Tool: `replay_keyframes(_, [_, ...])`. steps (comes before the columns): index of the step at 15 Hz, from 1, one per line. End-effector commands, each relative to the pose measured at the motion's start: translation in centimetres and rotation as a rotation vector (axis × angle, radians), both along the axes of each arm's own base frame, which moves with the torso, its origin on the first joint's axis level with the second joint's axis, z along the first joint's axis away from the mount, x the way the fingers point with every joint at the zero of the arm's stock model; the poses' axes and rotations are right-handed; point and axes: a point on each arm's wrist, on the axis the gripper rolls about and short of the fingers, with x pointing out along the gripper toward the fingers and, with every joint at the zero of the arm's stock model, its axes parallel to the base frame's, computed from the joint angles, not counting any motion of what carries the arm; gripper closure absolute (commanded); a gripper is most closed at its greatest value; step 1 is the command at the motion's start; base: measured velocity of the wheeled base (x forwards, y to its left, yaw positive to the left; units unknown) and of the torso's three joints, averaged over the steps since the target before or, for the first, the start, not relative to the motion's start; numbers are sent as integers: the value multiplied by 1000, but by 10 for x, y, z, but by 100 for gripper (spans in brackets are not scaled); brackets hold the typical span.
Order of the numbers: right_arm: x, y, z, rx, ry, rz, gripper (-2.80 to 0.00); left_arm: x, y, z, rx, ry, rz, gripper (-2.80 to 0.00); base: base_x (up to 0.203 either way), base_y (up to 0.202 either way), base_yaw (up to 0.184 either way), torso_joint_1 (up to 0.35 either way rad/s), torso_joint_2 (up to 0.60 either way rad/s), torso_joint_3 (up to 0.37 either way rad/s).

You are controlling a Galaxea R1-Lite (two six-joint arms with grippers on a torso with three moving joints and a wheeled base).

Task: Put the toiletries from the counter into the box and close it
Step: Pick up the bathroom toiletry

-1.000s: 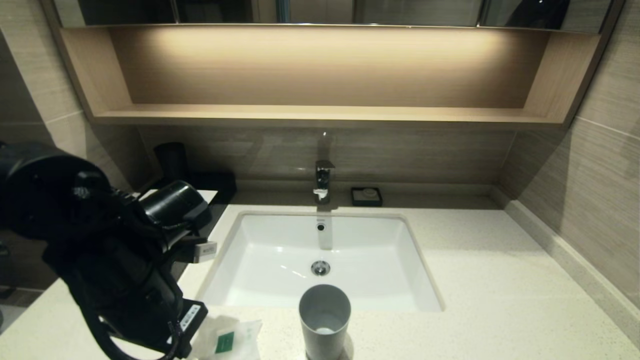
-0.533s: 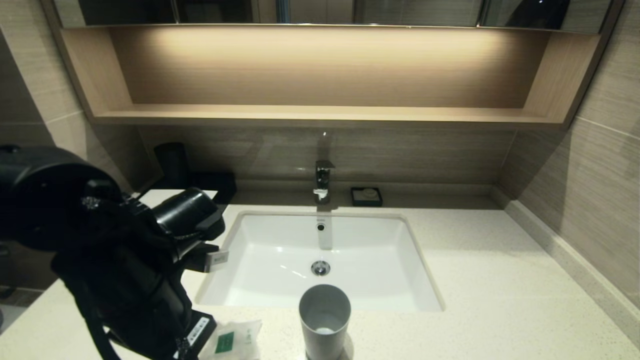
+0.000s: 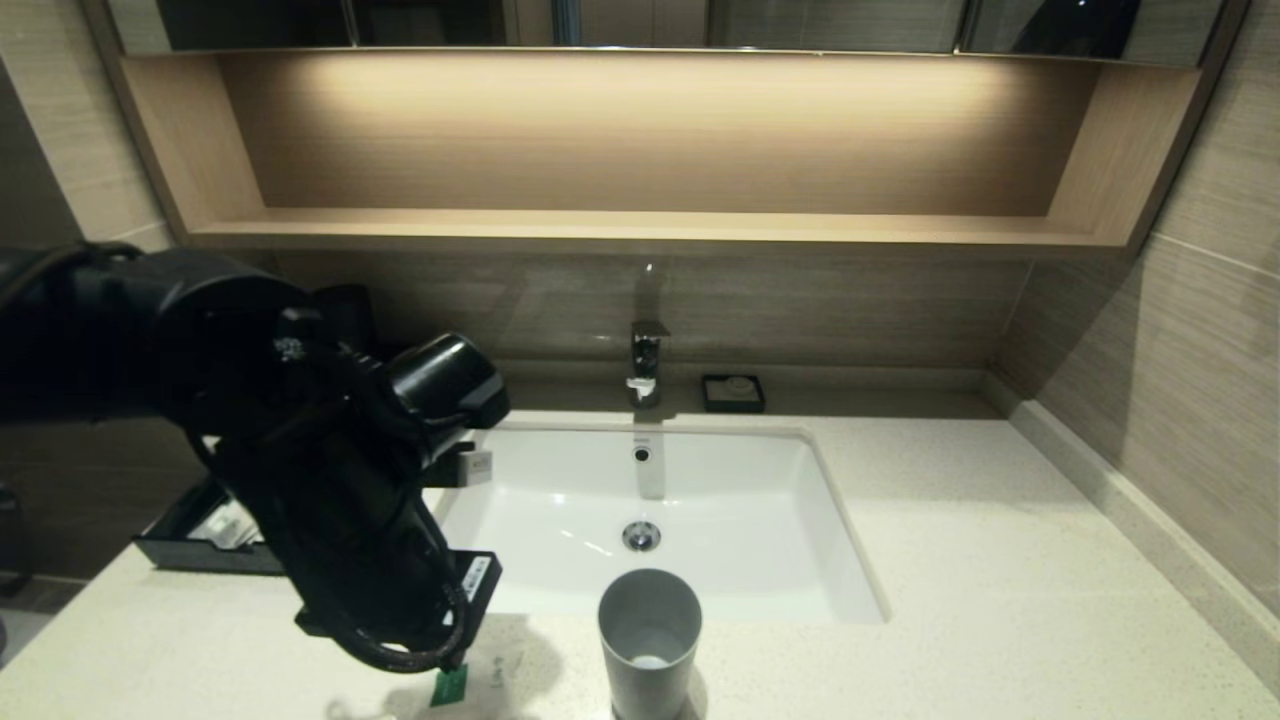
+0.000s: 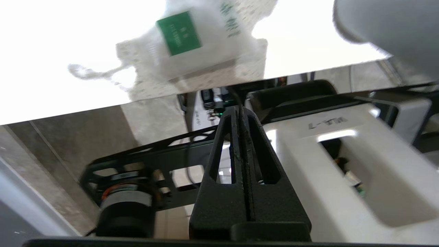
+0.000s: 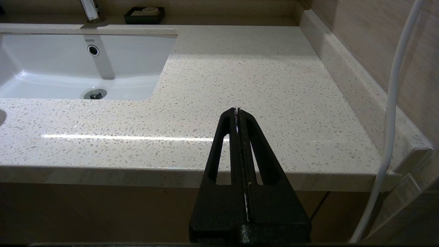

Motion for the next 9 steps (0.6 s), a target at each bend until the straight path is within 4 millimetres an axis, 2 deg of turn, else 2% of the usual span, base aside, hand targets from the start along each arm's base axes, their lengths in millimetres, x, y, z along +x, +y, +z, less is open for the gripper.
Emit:
replay_keyframes(1, [0, 0, 0, -1, 2, 0, 0, 13, -26, -16, 26, 60, 65, 0, 0, 0, 0, 0, 0, 0])
replay_keyframes(3, [0, 0, 0, 0, 2, 0, 0, 17, -35, -19, 27, 72, 130, 0, 0, 0, 0, 0, 0, 0])
replay_keyframes(5, [0, 0, 0, 0, 2, 0, 0, 19, -36, -16, 14, 75, 192, 0, 0, 0, 0, 0, 0, 0])
replay_keyframes(9, [0, 0, 0, -1, 2, 0, 0, 27, -39, -25, 24, 112, 339, 0, 0, 0, 0, 0, 0, 0])
